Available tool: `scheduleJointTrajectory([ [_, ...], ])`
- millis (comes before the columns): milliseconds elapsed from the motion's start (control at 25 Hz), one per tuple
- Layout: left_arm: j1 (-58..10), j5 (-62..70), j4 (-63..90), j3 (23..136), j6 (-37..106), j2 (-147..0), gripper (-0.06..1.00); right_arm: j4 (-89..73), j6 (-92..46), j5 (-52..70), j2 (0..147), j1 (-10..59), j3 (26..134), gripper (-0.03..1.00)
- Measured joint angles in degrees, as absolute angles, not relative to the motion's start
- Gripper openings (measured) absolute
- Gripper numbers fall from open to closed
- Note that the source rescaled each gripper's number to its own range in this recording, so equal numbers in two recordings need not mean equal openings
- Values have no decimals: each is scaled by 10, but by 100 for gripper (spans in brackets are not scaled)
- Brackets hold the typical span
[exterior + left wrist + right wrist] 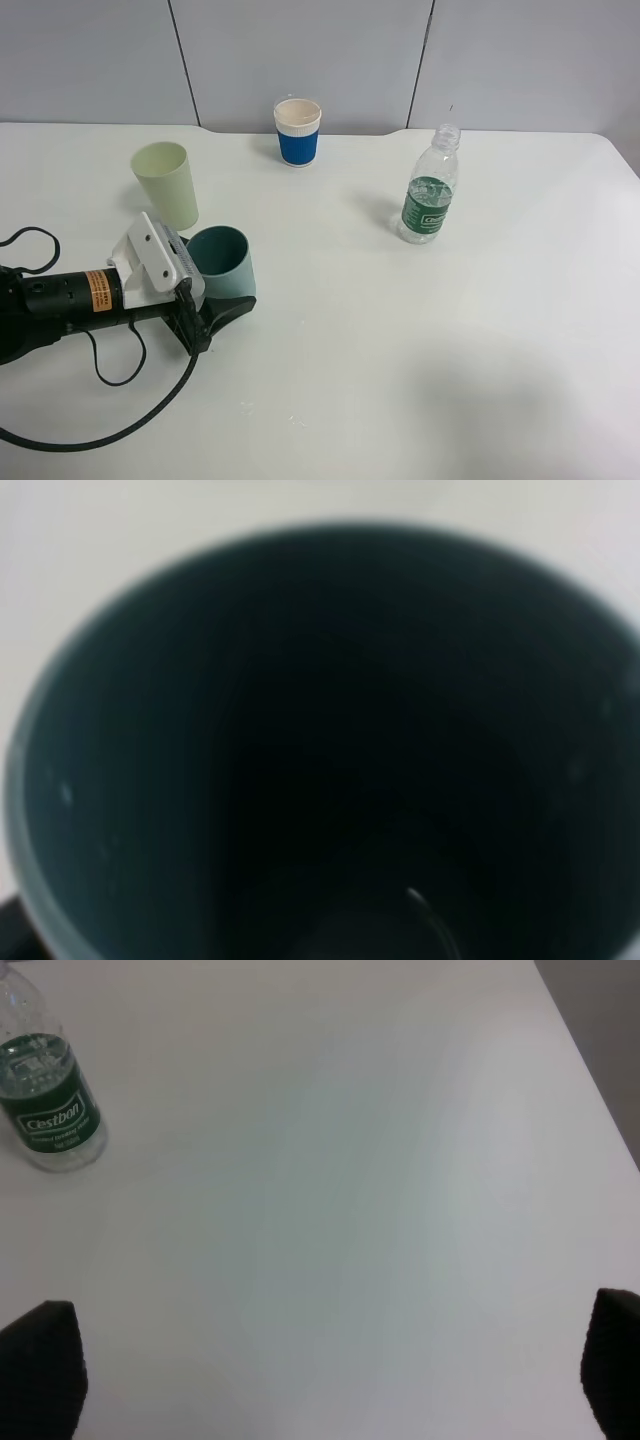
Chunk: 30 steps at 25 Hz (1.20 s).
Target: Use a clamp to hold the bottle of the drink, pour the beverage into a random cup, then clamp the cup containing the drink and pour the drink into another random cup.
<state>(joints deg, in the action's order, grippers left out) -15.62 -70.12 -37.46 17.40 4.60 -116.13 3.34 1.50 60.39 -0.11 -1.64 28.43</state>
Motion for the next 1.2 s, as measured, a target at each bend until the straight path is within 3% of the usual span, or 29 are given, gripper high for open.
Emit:
scheduleJointTrajectory([
  [40, -156, -700, -375, 174, 44, -1161, 67, 33, 15, 604, -1, -16, 284, 99],
  [80, -156, -700, -375, 173, 39, -1159, 76, 33, 15, 604, -1, -16, 284, 99],
  [120, -156, -700, -375, 173, 34, -1156, 83, 33, 15, 604, -1, -16, 284, 99],
  [200, -156, -698, -375, 167, 31, -1144, 87, 33, 15, 604, -1, -16, 284, 99],
  [680, -156, -685, -304, 60, -25, -920, 89, 33, 15, 604, -1, -16, 284, 99],
  [1000, -156, -509, -241, 60, -69, -681, 89, 33, 15, 604, -1, -16, 284, 99],
  [1200, -156, -276, -220, 142, -89, -531, 89, 33, 15, 604, -1, -16, 284, 99],
])
